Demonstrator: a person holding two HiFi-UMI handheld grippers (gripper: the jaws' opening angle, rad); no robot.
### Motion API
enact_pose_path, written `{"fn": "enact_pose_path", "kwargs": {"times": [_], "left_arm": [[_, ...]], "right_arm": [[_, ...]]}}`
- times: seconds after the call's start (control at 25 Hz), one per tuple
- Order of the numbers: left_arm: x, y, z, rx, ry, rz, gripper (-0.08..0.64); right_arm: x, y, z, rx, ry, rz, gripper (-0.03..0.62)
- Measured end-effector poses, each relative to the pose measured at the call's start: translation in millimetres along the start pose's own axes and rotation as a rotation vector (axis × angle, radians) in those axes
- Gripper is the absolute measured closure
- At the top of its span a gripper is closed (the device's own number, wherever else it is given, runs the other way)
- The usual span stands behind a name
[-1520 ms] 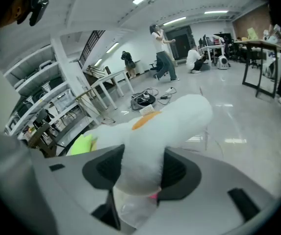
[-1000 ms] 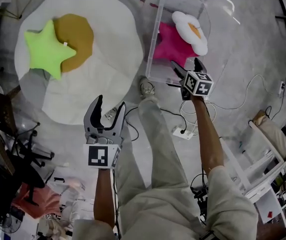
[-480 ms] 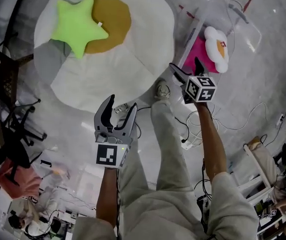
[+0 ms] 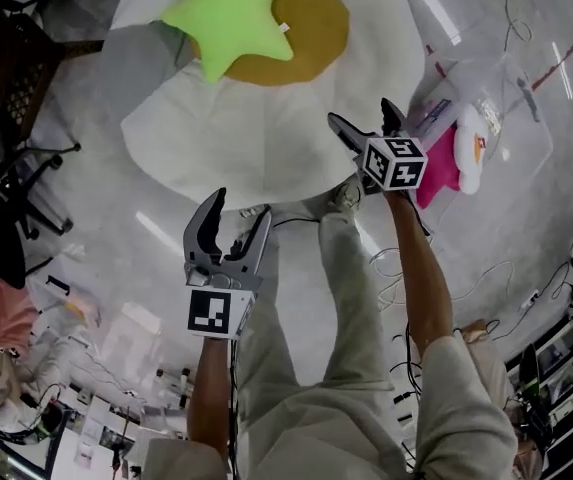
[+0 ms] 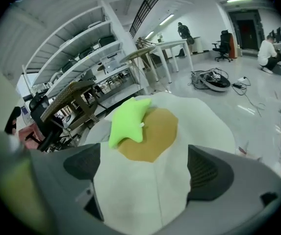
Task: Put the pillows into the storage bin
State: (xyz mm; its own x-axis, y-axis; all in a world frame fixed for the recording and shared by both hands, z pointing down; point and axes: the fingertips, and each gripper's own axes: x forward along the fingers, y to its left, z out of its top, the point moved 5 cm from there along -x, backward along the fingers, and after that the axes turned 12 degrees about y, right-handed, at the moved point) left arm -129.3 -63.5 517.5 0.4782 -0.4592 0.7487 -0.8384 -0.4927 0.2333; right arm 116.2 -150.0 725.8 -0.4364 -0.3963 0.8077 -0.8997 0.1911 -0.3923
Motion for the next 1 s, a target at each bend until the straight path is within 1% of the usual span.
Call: {"fn": "enact_pose_path", "kwargs": {"times": [0.2,0.28,0.48,0.64,0.8,1.0], "left_arm": [[-4,40,-16,-0.06,-0.034,0.059,0.305],[-1,49,-24,-0.084,-0.046,0.073,0.305],[10,65,-52,-0.126,-0.061,0.087,0.305],[18,77,-73,-0.147,-0.066,0.098,0.305],[21,97,-91,-0.18,-0.072,0.131,0.305],[28,113,-101,-0.178,-0.08,0.149,0.305]], "right_arm": [[64,38,23,-0.105,0.032,0.043,0.06],[88,47,28,-0.165,0.06,0.045,0.06],[152,56,38,-0.349,0.157,0.012,0.058],[202,54,52,-0.442,0.216,-0.021,0.052],[250,57,65,-0.555,0.287,-0.071,0.041],[284,58,76,-0.642,0.339,-0.11,0.026]]}}
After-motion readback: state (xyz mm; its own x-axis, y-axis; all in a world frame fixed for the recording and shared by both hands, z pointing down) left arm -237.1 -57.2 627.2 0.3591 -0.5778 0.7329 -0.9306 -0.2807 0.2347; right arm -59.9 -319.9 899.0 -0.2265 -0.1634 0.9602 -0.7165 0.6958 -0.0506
